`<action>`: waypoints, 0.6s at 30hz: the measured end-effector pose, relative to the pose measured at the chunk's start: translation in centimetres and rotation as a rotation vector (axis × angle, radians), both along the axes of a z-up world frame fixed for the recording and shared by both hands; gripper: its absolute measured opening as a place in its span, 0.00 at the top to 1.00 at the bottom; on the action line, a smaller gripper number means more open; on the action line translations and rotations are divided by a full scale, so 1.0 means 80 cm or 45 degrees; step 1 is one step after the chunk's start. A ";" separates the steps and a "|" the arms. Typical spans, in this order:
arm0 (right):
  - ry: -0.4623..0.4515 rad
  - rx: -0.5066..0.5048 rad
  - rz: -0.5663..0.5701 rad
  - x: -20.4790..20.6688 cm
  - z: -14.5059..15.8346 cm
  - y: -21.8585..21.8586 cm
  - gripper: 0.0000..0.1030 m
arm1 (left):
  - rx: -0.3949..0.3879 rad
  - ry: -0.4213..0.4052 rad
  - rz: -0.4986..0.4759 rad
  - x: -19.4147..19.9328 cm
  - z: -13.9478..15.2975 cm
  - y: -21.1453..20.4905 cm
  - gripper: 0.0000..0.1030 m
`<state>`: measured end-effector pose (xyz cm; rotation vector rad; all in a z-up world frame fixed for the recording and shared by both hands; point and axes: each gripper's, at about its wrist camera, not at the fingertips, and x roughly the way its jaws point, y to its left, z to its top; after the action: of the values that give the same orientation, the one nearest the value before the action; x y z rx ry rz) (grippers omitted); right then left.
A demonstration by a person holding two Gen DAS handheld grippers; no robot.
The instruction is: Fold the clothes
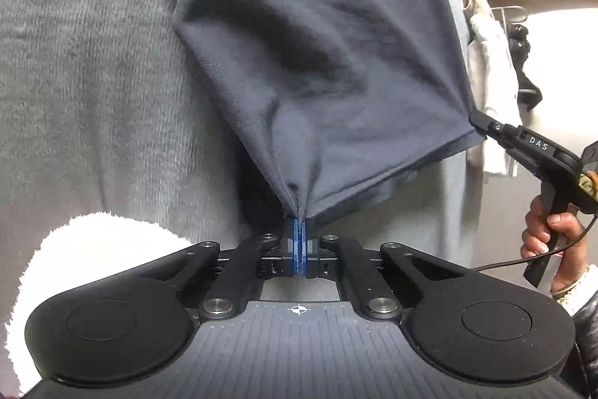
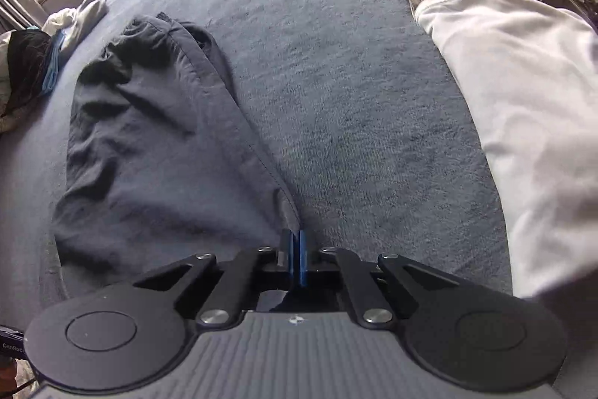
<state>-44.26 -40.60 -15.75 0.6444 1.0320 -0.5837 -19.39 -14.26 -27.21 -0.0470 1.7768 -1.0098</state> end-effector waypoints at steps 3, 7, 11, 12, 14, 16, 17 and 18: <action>0.017 0.010 -0.002 0.000 -0.006 0.002 0.98 | 0.020 0.002 -0.015 0.001 -0.003 -0.004 1.00; 0.042 0.015 0.018 0.004 -0.009 0.008 0.98 | 0.046 -0.010 -0.051 -0.001 -0.005 -0.007 1.00; 0.091 0.010 0.053 0.009 -0.015 0.014 0.98 | 0.082 -0.011 -0.069 -0.003 -0.014 -0.003 1.00; 0.104 0.012 0.054 0.010 -0.019 0.014 0.98 | 0.090 -0.011 -0.078 -0.005 -0.016 -0.006 1.00; 0.128 0.016 0.057 0.012 -0.026 0.014 0.98 | 0.110 -0.009 -0.094 -0.007 -0.022 -0.011 1.00; 0.141 0.022 0.051 0.011 -0.032 0.015 0.98 | 0.122 -0.015 -0.114 -0.010 -0.025 -0.016 1.00; 0.149 0.023 0.045 0.011 -0.035 0.015 0.98 | 0.128 -0.019 -0.124 -0.011 -0.027 -0.018 1.00; 0.153 0.027 0.037 0.009 -0.039 0.016 0.98 | 0.128 -0.028 -0.132 -0.012 -0.028 -0.022 1.00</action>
<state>-43.51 -39.35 -18.85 0.6176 1.1594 -0.5924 -20.35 -16.02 -29.42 0.1193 1.8228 -0.9888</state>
